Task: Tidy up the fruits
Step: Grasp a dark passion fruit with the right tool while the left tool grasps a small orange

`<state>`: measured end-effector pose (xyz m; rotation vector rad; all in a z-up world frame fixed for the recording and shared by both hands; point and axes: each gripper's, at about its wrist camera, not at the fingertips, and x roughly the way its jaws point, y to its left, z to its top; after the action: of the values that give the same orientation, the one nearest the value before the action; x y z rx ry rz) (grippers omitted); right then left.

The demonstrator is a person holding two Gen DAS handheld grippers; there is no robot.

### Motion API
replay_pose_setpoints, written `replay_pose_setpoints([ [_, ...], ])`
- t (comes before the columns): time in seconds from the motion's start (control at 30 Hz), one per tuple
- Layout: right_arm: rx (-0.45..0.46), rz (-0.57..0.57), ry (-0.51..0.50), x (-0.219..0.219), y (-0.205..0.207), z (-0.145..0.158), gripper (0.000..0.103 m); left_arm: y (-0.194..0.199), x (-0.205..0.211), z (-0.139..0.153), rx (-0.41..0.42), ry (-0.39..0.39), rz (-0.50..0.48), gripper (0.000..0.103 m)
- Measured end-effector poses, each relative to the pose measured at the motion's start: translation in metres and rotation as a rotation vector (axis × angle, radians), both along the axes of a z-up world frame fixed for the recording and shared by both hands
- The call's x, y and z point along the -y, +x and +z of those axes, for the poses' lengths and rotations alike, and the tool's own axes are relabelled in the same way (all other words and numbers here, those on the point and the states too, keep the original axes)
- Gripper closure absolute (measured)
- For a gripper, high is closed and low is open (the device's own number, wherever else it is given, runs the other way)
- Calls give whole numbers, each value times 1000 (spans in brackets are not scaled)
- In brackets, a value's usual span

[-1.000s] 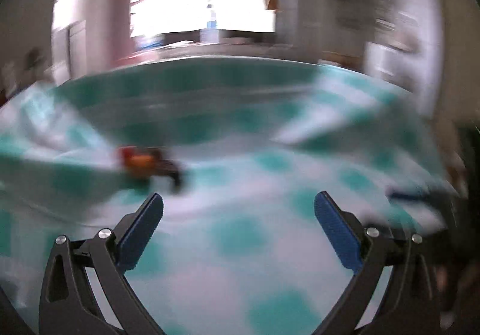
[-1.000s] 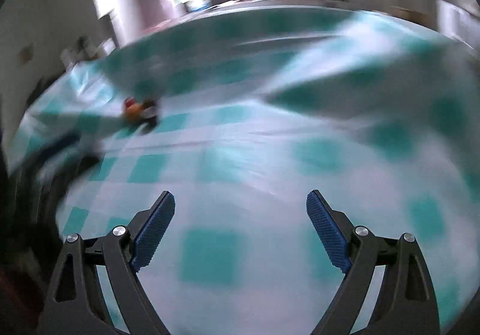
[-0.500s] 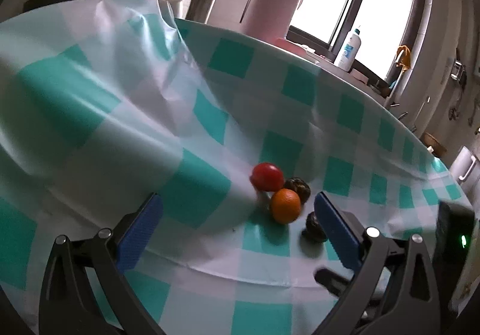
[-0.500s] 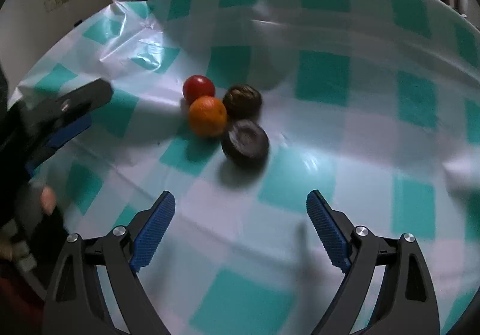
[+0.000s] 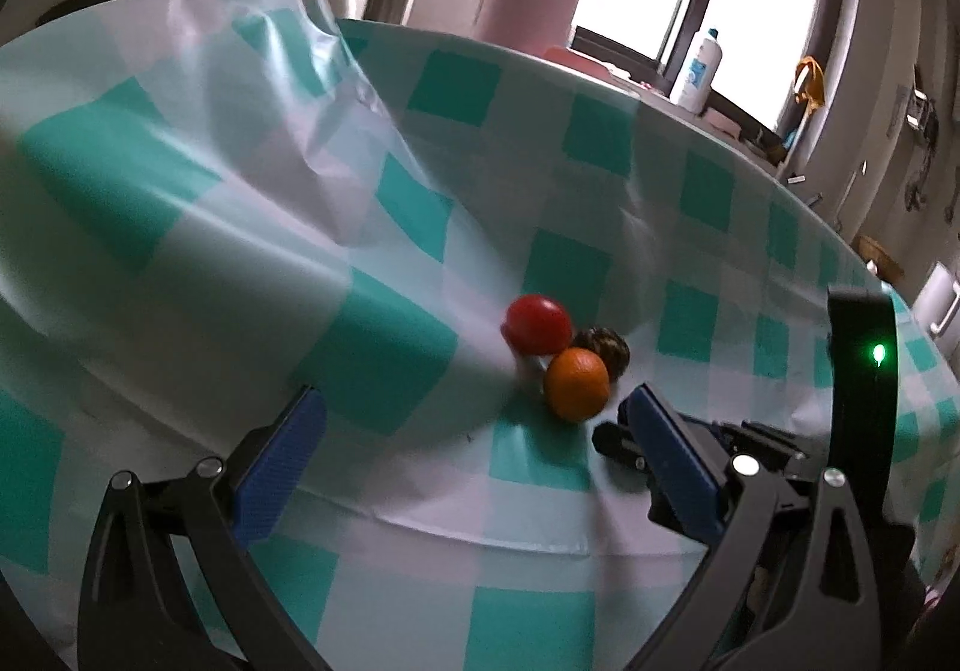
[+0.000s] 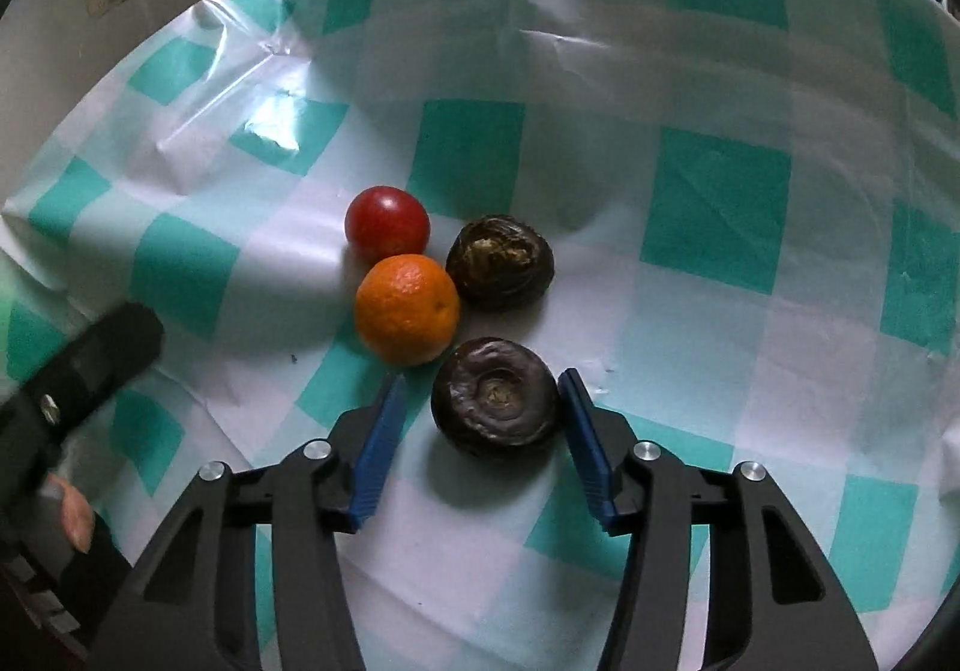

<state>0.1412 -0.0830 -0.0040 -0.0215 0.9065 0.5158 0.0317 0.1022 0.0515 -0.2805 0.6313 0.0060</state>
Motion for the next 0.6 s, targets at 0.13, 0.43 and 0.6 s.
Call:
replay_pose_setpoints([
  [0.13, 4, -16, -7, 2, 2, -1, 57, -1, 12, -3, 8, 40, -22, 2],
  [0.43, 105, -287, 47, 66, 14, 10, 62, 19, 37, -18, -56, 80, -91, 2],
  [0.6, 105, -428, 202, 107, 17, 6, 62, 45, 63, -22, -106, 162, -90, 7],
])
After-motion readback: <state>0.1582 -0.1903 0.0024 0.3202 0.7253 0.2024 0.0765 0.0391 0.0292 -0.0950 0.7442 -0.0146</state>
